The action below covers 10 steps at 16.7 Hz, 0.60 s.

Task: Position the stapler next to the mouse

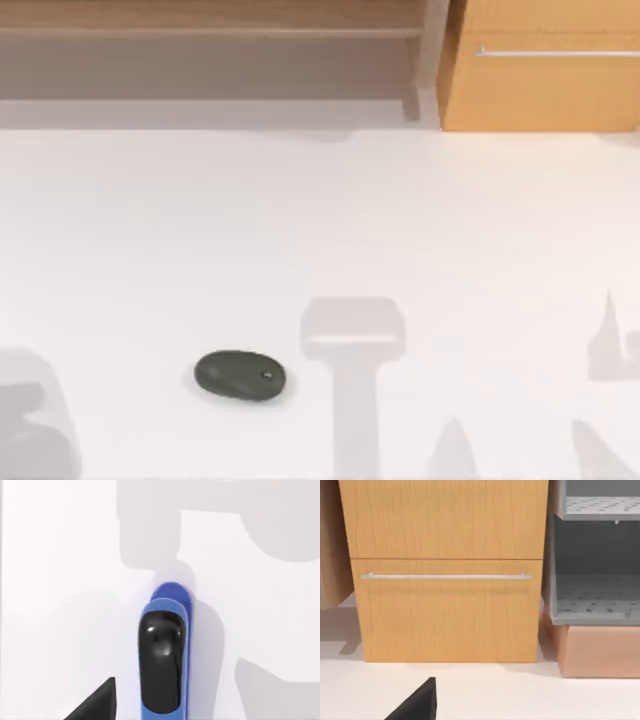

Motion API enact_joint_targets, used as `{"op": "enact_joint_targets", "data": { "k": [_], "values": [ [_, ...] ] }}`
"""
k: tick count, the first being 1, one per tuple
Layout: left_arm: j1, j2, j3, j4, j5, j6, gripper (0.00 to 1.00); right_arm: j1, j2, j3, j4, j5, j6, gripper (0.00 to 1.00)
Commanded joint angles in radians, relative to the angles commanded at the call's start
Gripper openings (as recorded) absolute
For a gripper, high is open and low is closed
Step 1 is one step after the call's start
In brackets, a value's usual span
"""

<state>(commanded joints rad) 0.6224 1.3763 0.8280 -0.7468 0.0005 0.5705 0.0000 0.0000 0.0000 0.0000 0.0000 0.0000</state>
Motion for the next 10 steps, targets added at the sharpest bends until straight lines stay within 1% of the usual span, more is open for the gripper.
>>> {"op": "enact_joint_targets", "data": {
  "k": [3,5,7,10],
  "values": [
    [0.089,0.183,0.119,-0.103,-0.002,0.08,1.0,0.0,0.0,0.0,0.0,0.0,0.0,1.0],
    [0.129,0.262,0.174,-0.148,-0.002,0.116,1.0,0.0,0.0,0.0,0.0,0.0,0.0,1.0],
    [0.149,0.302,0.202,-0.171,-0.002,0.134,1.0,0.0,0.0,0.0,0.0,0.0,0.0,1.0],
    [0.151,0.307,0.206,-0.173,-0.002,0.136,1.0,0.0,0.0,0.0,0.0,0.0,0.0,1.0]
  ]
}}
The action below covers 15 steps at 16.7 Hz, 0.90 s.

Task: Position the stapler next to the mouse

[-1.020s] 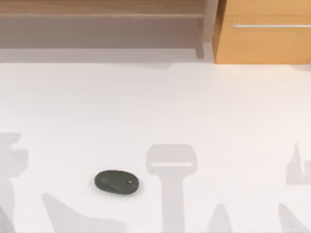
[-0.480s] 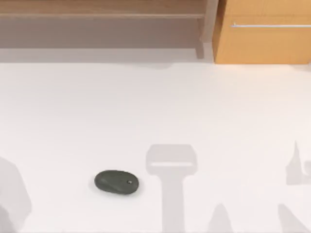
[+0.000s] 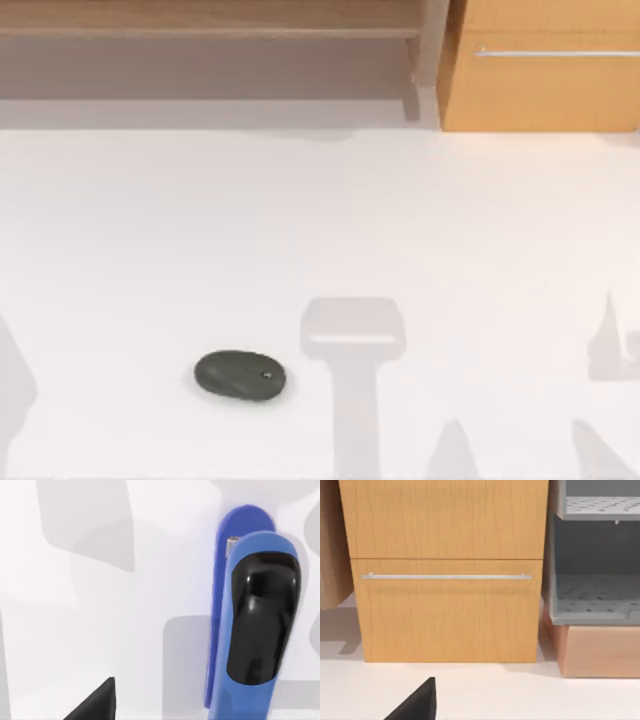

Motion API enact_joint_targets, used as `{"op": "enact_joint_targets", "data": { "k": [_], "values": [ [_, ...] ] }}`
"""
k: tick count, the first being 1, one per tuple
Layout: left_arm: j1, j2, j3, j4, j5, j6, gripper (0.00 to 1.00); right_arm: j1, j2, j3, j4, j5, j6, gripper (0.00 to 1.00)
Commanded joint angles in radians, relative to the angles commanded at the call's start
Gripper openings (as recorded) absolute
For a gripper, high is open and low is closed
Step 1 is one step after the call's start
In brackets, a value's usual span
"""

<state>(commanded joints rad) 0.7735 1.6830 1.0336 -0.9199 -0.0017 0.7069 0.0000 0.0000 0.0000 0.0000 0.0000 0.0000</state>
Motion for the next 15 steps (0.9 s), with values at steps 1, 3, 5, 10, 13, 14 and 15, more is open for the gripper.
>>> {"op": "enact_joint_targets", "data": {
  "k": [1,3,5,10,13,14,15],
  "values": [
    [0.0,0.0,0.0,0.0,0.0,0.0,1.0,0.0,0.0,0.0,0.0,0.0,0.0,1.0],
    [-0.004,-0.001,-0.006,0.006,0.0,-0.002,1.0,0.0,0.0,0.0,0.0,0.0,0.0,1.0],
    [-0.002,0.019,-0.027,0.043,0.0,-0.002,1.0,0.0,0.0,0.0,0.0,0.0,0.0,1.0],
    [0.001,0.093,-0.102,0.198,0.0,0.003,1.0,0.0,0.0,0.0,0.0,0.0,0.0,1.0],
    [0.002,0.1,-0.108,0.208,0.0,0.003,1.0,0.0,0.0,0.0,0.0,0.0,0.0,1.0],
    [0.002,0.1,-0.108,0.208,0.0,0.003,1.0,0.0,0.0,0.0,0.0,0.0,0.0,1.0],
    [0.002,0.1,-0.108,0.208,0.0,0.003,0.92,0.0,0.0,0.0,0.0,0.0,0.0,1.0]
  ]
}}
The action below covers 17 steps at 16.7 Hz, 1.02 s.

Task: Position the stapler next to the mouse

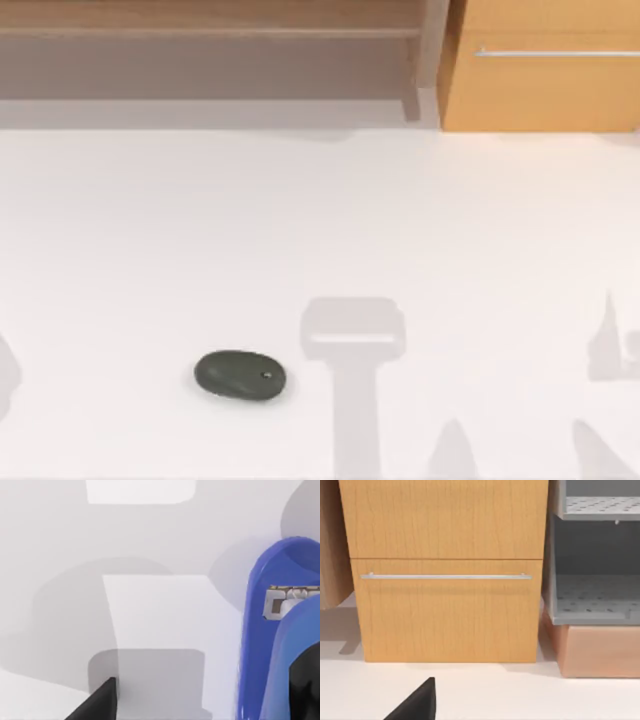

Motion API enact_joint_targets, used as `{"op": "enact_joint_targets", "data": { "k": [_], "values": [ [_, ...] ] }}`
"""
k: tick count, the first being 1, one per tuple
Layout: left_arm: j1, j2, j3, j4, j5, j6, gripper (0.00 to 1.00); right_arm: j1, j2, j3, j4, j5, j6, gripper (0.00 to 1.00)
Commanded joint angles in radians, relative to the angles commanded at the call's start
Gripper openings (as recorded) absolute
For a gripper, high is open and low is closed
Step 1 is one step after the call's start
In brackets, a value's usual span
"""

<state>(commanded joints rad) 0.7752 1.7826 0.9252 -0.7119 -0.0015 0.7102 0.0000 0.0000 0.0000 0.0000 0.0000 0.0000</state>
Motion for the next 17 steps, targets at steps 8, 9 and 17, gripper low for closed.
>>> {"op": "enact_joint_targets", "data": {
  "k": [8,9,17],
  "values": [
    [0.0,0.0,0.0,0.0,0.0,0.0,0.32,0.0,0.0,0.0,0.0,0.0,0.0,1.0],
    [0.0,0.0,0.0,0.0,0.0,0.0,0.25,0.0,0.0,0.0,0.0,0.0,0.0,1.0],
    [0.0,0.0,0.0,0.0,0.0,0.0,0.0,0.0,0.0,0.0,0.0,0.0,0.0,1.0]
  ]
}}
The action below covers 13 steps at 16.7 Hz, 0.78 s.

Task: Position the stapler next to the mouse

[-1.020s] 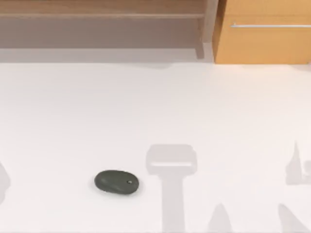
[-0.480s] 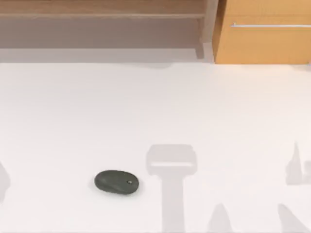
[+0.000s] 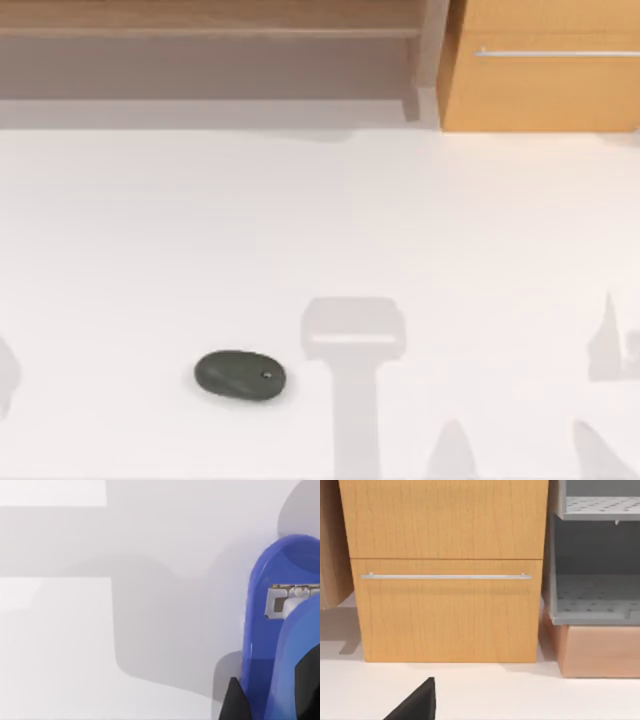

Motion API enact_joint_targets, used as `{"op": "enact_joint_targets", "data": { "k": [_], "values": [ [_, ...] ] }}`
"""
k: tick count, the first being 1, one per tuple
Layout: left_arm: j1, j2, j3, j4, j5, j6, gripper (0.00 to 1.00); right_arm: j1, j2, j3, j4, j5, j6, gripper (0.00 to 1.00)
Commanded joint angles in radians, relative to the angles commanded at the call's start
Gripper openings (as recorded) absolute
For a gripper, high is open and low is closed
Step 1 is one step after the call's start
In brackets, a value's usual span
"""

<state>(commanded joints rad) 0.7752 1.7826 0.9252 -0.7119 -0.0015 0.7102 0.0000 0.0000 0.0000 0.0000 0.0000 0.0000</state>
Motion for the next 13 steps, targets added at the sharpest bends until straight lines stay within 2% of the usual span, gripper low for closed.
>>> {"op": "enact_joint_targets", "data": {
  "k": [5,13],
  "values": [
    [-0.002,-0.005,0.002,-0.006,0.004,-0.002,0.0,0.0,0.0,0.0,0.0,0.0,0.0,1.0],
    [-0.002,-0.067,0.062,-0.128,0.004,-0.004,0.0,0.0,0.0,0.0,0.0,0.0,0.0,1.0]
  ]
}}
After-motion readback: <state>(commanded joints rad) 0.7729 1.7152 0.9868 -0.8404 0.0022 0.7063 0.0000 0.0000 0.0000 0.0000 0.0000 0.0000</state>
